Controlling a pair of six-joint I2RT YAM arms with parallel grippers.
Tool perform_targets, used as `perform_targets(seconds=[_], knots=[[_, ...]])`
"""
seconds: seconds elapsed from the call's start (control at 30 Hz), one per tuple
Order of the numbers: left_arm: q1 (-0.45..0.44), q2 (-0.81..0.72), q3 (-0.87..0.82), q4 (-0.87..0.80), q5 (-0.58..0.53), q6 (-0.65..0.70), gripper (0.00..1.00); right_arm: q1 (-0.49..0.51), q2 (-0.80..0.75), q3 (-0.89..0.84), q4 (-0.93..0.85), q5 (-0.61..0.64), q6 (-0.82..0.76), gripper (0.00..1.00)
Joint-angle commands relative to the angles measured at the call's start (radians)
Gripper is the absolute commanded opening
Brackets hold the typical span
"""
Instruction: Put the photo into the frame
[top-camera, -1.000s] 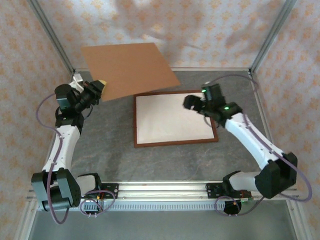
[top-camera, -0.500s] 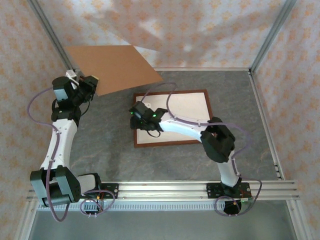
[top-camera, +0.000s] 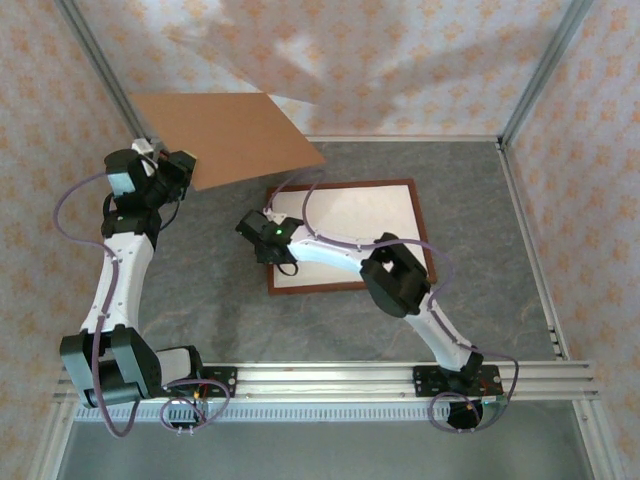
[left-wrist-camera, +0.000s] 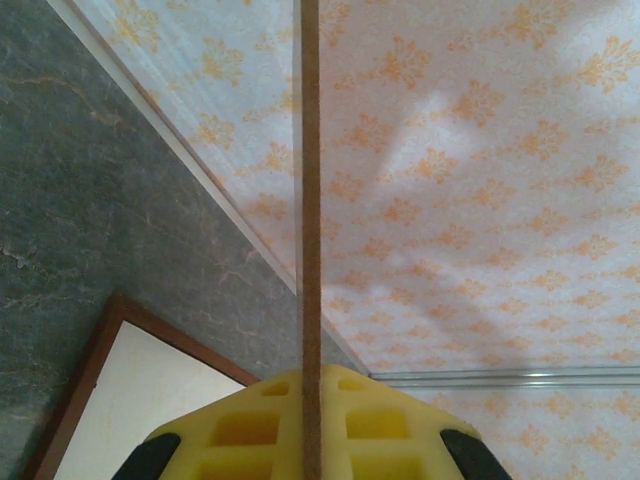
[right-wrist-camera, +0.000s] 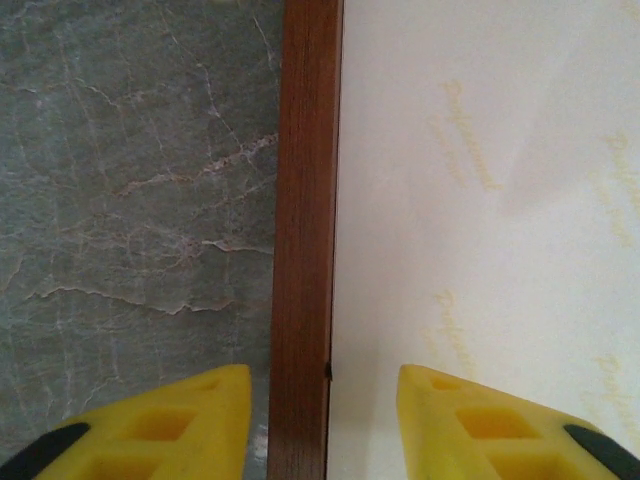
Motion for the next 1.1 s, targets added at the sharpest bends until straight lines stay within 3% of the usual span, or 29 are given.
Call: perform_targets(seconds=[0.0, 0.5, 1.07], knots=[[0.023, -0.007, 0.030, 0.120, 0.018, -0.021, 0.00, 0.006, 0.031, 0.057, -0.060, 0.051, 0.006, 0.40], [0.040, 0.001, -0.002, 0.178, 0.042, -0.061, 0.00, 0.009, 0.083, 0.109, -0.084, 0.038, 0.005, 0.27], [0.043, 0.004, -0.014, 0.197, 0.043, -0.074, 0.00, 0.009, 0.116, 0.125, -0.101, 0.018, 0.018, 0.25]])
